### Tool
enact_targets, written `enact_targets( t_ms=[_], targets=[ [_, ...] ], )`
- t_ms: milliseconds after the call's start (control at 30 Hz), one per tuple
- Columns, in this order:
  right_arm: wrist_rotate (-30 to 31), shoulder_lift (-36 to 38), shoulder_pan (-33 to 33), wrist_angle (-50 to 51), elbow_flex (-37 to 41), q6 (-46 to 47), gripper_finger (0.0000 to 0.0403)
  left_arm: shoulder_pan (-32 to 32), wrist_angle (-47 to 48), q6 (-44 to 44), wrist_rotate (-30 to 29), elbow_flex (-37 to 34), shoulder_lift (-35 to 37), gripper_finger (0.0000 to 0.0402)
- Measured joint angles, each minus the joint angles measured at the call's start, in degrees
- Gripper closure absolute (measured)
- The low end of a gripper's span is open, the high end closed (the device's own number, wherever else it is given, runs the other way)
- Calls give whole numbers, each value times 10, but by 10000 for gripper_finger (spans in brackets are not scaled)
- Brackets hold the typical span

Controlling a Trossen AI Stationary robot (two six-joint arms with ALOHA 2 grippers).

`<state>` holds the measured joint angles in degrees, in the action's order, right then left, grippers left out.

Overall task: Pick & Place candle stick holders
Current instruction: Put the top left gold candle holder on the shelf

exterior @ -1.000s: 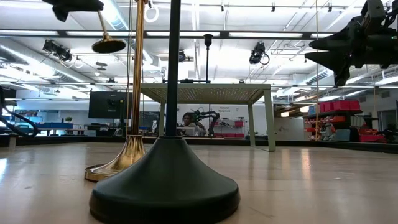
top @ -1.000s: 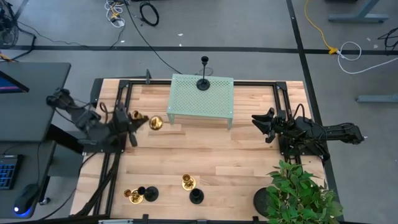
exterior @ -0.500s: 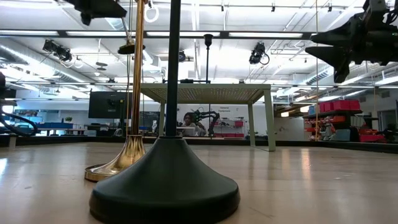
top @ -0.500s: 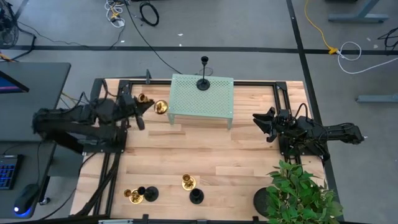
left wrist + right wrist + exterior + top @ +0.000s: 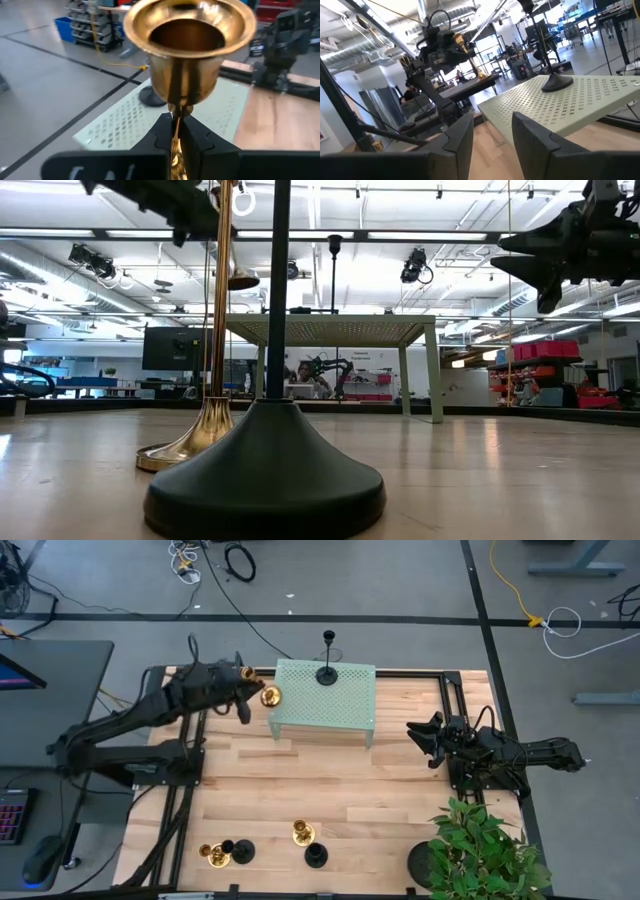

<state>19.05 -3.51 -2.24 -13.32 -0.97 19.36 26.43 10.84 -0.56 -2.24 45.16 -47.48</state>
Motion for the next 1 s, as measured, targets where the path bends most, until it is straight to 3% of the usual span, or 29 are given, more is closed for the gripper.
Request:
enact_targets(
  t_ms=[233, 600, 1000],
  targets=[
    [-6, 0, 0, 2, 0, -17, 266, 34, 51, 13, 133, 94, -86, 387],
    [-6, 0, 0, 7, 0, -19, 266, 11, 95, 31, 175, 229, -230, 387],
    [-5, 0, 0, 6, 0, -36, 266, -38, 93, 46, 145, 286, -349, 387]
  ],
)
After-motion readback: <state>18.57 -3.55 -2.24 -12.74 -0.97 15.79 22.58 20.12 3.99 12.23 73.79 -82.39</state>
